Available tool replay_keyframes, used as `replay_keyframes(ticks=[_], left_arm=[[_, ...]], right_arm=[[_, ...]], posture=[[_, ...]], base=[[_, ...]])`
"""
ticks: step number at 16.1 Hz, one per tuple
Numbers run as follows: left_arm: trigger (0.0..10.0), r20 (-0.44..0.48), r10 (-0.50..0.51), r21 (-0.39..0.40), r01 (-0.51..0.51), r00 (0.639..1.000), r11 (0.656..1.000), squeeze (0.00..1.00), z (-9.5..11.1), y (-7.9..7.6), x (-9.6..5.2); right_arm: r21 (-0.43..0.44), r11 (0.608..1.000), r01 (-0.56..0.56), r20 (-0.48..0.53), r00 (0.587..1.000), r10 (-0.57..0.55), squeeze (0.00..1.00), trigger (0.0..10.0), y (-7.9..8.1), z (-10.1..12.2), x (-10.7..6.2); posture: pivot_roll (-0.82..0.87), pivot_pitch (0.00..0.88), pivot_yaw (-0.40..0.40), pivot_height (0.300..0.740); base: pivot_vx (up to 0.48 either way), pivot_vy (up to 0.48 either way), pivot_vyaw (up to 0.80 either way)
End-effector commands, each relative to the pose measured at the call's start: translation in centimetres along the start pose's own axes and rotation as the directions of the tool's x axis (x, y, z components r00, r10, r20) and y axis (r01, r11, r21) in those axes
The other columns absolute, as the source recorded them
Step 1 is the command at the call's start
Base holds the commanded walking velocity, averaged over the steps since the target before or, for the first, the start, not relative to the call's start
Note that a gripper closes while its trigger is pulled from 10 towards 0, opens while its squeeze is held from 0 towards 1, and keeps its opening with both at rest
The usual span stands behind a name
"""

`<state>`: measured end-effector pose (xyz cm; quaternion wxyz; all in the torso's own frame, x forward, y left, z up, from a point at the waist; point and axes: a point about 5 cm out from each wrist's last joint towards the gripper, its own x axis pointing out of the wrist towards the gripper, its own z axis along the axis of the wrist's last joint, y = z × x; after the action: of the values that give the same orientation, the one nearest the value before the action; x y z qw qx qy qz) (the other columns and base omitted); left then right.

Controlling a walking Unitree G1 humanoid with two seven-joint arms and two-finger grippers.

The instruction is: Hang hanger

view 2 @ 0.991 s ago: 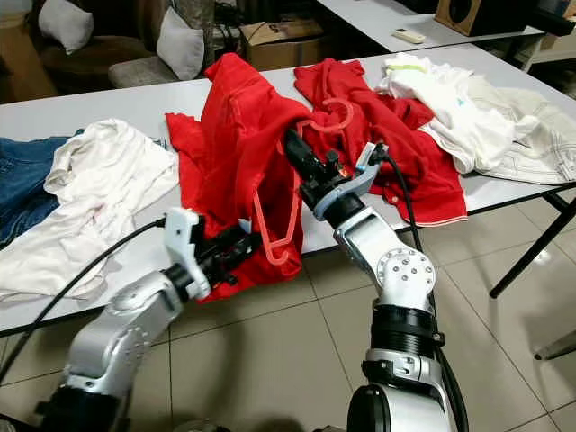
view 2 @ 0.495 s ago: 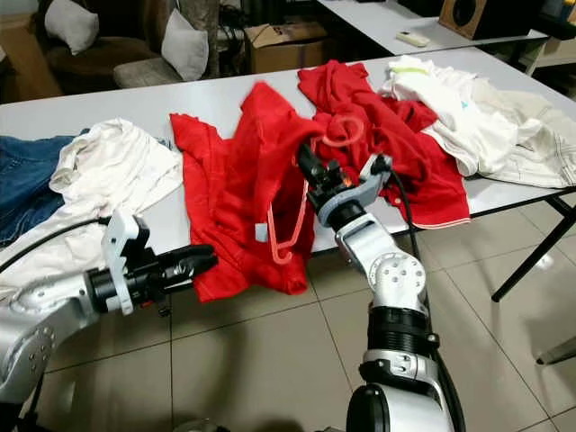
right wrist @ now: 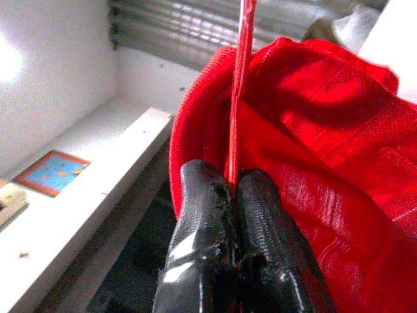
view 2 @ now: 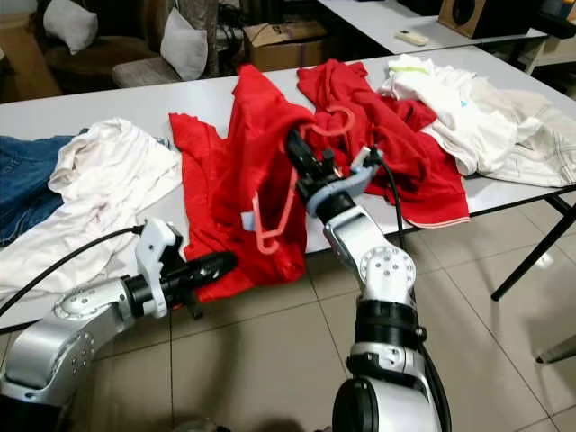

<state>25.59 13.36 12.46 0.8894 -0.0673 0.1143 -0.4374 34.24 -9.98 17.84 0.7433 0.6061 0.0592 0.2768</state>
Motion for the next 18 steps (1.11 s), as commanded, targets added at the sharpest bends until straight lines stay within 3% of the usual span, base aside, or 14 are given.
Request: replay_keyframes(ticks=[1,6,9,14,18], left_arm=[[10.0,0.069,0.003,-0.039,-0.001,0.998,0.999,1.00,0.7,0.0,-0.3],[10.0,0.153,0.021,-0.091,-0.007,0.988,0.996,1.00,0.5,-1.0,0.9],[10.0,0.172,-0.049,-0.121,0.070,0.984,0.990,1.00,0.7,-1.9,1.2],[10.0,0.162,-0.183,-0.152,0.208,0.970,0.966,1.00,0.4,-3.1,0.4],[10.0,0.140,-0.115,-0.115,0.132,0.983,0.985,1.00,0.4,-2.3,1.0]], right_arm=[[-0.009,0.998,-0.066,-0.028,0.997,0.066,0.00,10.0,1.4,-0.1,0.5],[0.021,0.995,-0.099,-0.070,0.993,0.100,0.00,10.0,1.8,-0.4,-0.1],[0.012,0.996,-0.091,-0.079,0.993,0.092,0.00,10.0,1.9,-0.2,0.3],[0.019,0.997,-0.078,-0.063,0.995,0.080,0.00,10.0,1.6,-0.1,0.1],[0.025,0.996,-0.082,-0.061,0.995,0.084,0.00,10.0,1.7,-0.3,0.3]], posture=[[-0.05,0.000,0.042,0.740],[-0.06,0.000,0.029,0.740],[-0.06,0.000,0.019,0.740],[-0.05,0.000,0.024,0.740],[-0.05,0.000,0.027,0.740]], base=[[0.000,0.000,0.00],[0.000,0.000,0.00],[0.000,0.000,0.00],[0.000,0.000,0.00],[0.000,0.000,0.00]])
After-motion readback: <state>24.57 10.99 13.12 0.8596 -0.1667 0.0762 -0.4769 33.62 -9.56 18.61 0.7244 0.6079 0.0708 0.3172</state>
